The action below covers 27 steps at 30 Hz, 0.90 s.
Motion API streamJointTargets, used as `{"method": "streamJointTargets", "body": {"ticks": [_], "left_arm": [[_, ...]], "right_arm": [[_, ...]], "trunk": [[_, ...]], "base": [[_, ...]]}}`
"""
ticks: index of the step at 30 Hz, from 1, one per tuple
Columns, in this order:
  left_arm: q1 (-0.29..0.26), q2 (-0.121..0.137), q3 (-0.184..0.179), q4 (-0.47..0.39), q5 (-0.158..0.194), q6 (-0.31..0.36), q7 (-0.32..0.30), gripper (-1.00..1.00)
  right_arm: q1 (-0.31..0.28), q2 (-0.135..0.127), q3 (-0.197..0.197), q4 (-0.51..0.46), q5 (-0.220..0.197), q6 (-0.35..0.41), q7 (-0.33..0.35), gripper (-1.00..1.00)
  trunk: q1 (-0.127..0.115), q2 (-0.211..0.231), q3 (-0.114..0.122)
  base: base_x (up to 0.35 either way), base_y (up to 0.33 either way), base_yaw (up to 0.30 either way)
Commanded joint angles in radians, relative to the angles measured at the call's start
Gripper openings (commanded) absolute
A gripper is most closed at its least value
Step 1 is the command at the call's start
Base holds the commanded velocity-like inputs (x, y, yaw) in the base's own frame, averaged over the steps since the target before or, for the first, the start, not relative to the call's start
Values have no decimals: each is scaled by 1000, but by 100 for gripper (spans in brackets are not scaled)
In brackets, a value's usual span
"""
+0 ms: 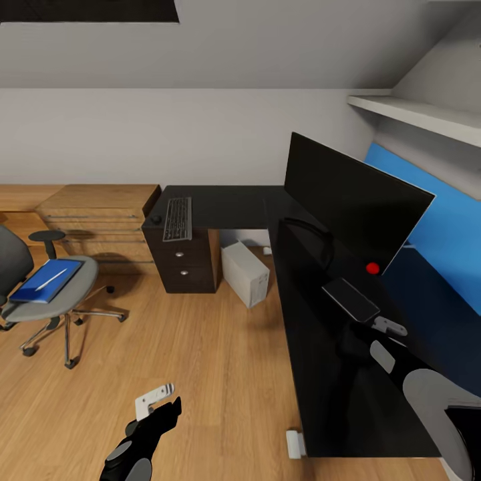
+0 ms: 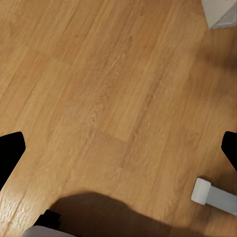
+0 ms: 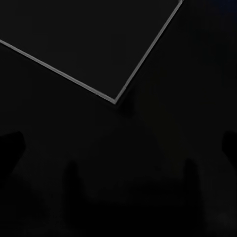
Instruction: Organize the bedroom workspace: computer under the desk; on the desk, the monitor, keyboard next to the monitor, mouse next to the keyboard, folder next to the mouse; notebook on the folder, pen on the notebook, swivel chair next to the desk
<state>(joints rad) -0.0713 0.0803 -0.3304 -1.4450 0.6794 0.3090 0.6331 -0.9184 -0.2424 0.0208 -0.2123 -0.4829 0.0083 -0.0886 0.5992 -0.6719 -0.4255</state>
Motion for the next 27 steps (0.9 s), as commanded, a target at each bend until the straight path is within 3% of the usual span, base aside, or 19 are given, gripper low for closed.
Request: {"method": "streamJointTargets", "body": {"ticks": [1,14,27], "left_arm": [[-1,1,-2,-2,5,2,8,100],[-1,1,-4,-1,4,2,7,100],[-1,1,-4,-1,3,2,5,100]], "right_arm": [[0,0,2,-1,-5,1,-3,100],[0,0,2,-1,-5,1,-3,100],[0,0,3,-1,-5,1,-3,100]], "trunk": [[0,-1,0],[0,-1,21],[0,-1,32]], "base": [[0,0,0],[8,0,0],[161,0,0]]}}
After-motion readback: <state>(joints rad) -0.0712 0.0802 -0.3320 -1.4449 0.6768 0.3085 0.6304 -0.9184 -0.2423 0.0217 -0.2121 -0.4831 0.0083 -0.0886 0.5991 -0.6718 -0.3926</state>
